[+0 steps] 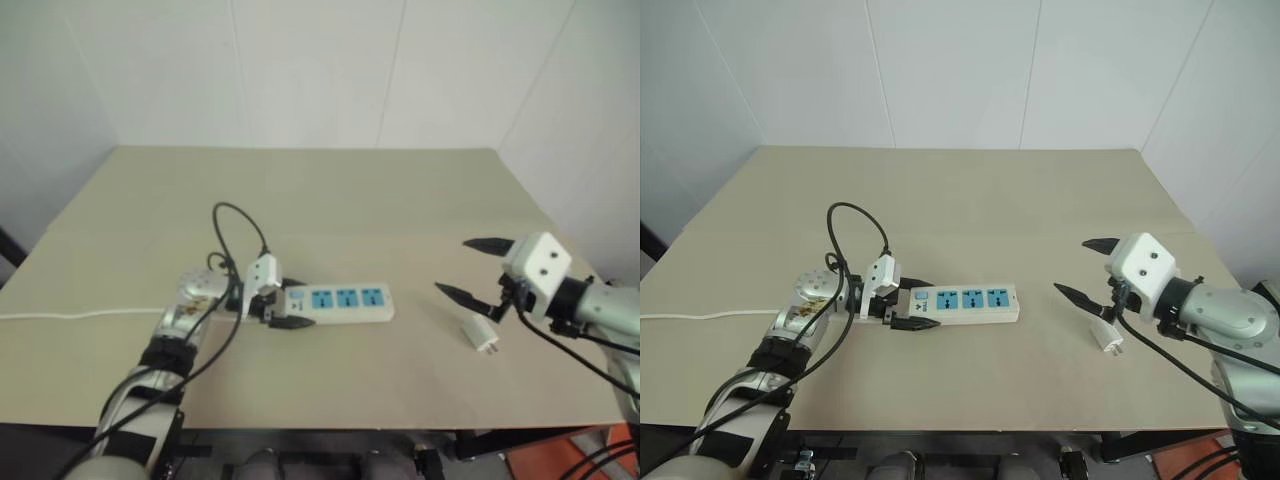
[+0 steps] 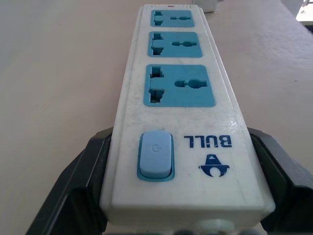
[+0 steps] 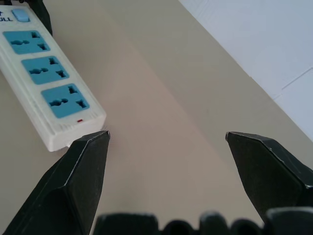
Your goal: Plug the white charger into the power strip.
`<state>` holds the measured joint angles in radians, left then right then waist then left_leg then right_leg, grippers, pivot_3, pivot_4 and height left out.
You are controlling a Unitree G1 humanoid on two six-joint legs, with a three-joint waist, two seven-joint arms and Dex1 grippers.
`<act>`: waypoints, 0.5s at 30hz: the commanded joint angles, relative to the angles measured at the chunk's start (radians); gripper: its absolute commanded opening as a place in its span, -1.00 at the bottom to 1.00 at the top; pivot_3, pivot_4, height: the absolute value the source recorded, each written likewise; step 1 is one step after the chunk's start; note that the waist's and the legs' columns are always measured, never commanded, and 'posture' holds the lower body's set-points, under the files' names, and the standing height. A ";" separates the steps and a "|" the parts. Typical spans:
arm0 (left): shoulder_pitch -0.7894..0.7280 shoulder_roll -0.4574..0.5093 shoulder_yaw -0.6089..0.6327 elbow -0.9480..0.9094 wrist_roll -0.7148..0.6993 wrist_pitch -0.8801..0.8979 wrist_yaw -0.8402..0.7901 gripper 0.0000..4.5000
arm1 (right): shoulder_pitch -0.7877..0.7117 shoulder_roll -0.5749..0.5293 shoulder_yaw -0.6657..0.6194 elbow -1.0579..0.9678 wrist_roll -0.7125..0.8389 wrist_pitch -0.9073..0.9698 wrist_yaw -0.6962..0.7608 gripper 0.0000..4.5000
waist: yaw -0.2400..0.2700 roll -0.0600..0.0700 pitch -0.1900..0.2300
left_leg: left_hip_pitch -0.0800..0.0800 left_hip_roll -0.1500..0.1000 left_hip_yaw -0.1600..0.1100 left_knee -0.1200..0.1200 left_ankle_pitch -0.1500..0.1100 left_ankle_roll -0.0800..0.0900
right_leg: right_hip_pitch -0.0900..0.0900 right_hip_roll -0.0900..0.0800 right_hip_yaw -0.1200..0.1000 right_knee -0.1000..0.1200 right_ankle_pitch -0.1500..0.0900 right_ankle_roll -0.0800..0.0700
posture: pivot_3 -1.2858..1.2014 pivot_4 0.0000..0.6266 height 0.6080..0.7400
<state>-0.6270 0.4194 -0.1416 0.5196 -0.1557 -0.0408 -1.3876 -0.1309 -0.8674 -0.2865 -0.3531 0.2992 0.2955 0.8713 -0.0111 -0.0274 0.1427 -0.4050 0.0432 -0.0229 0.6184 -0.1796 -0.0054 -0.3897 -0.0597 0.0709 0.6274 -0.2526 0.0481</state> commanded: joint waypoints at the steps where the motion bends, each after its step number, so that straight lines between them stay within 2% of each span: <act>1: 0.024 -0.018 0.005 -0.080 -0.051 0.022 0.002 0.47 | 0.009 -0.019 -0.082 -0.008 0.043 0.052 -0.014 1.00 | -0.001 0.000 0.000 | 0.000 0.000 0.000 0.000 0.000 0.000 | 0.000 0.000 0.000 0.000 0.000 0.000 | 0.03 -0.52 1.00; 11: 0.036 -0.037 -0.056 -0.052 0.035 -0.032 0.081 0.47 | -0.077 -0.119 -0.077 0.009 0.081 0.444 -0.098 1.00 | -0.001 0.000 0.000 | 0.000 0.000 0.000 0.002 0.000 0.000 | 0.000 0.000 0.000 0.000 0.000 0.000 | 0.03 -0.52 1.00; 15: 0.030 -0.044 -0.074 -0.019 0.052 -0.063 0.087 0.47 | -0.111 -0.160 -0.048 0.014 0.106 0.507 -0.070 1.00 | 0.000 0.000 0.000 | -0.001 0.000 0.000 0.002 0.000 0.000 | 0.000 0.000 0.000 0.000 0.000 0.000 | 0.03 -0.52 1.00</act>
<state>-0.5769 0.3820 -0.2075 0.5049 -0.1068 -0.0733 -1.3044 -0.2233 -1.0085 -0.3269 -0.3297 0.3852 0.7791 0.7908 -0.0107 -0.0273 0.1427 -0.4056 0.0433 -0.0231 0.6202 -0.1799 -0.0050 -0.3896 -0.0597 0.0708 0.6274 -0.2526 0.0480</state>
